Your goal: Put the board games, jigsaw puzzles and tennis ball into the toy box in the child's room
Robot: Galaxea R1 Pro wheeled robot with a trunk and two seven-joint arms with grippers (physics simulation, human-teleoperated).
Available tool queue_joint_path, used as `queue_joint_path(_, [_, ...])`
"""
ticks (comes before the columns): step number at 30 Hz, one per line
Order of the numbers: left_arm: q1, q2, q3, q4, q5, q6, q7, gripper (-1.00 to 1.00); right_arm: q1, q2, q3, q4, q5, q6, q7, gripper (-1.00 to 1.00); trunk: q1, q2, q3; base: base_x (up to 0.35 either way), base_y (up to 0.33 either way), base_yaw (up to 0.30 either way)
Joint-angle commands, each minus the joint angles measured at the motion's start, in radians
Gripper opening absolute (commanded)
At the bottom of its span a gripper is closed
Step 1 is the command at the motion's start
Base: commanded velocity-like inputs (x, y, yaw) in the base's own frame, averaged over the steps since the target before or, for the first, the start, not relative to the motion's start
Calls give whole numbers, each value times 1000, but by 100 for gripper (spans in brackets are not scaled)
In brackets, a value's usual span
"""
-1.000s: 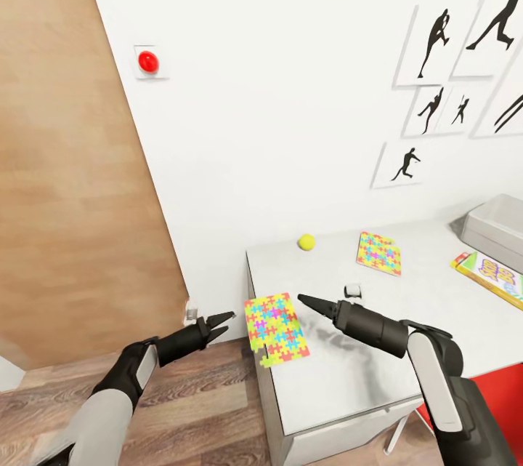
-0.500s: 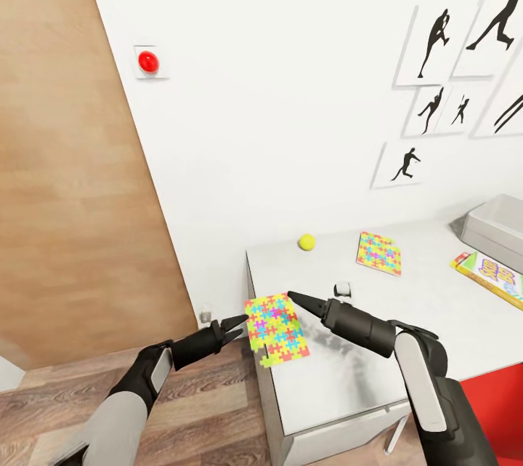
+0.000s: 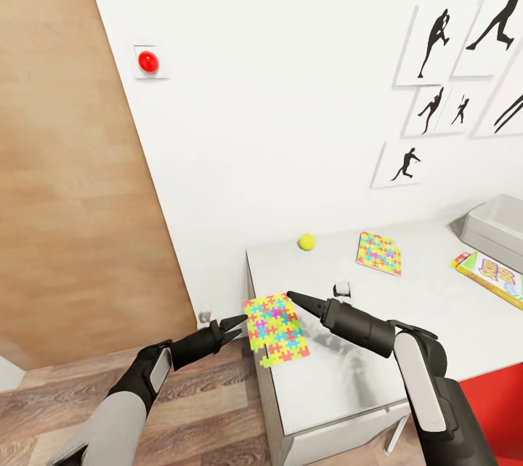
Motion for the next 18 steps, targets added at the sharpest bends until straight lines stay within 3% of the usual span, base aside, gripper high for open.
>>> queue_joint_path(1, [-1,-1,8,-1,-10,9,-6,100,-1,1,-2,0,5,4,6,100,0,-1,-1,0,0,0])
queue_joint_path(14, [-1,4,10,-2,-12,10,-6,100,-1,1,-2,0,5,4,6,100,0,-1,-1,0,0,0])
queue_joint_path(18, [-1,5,11,-1,-9,11,-6,100,-1,1,-2,0,5,4,7,100,15,-29,-14,0,0,0])
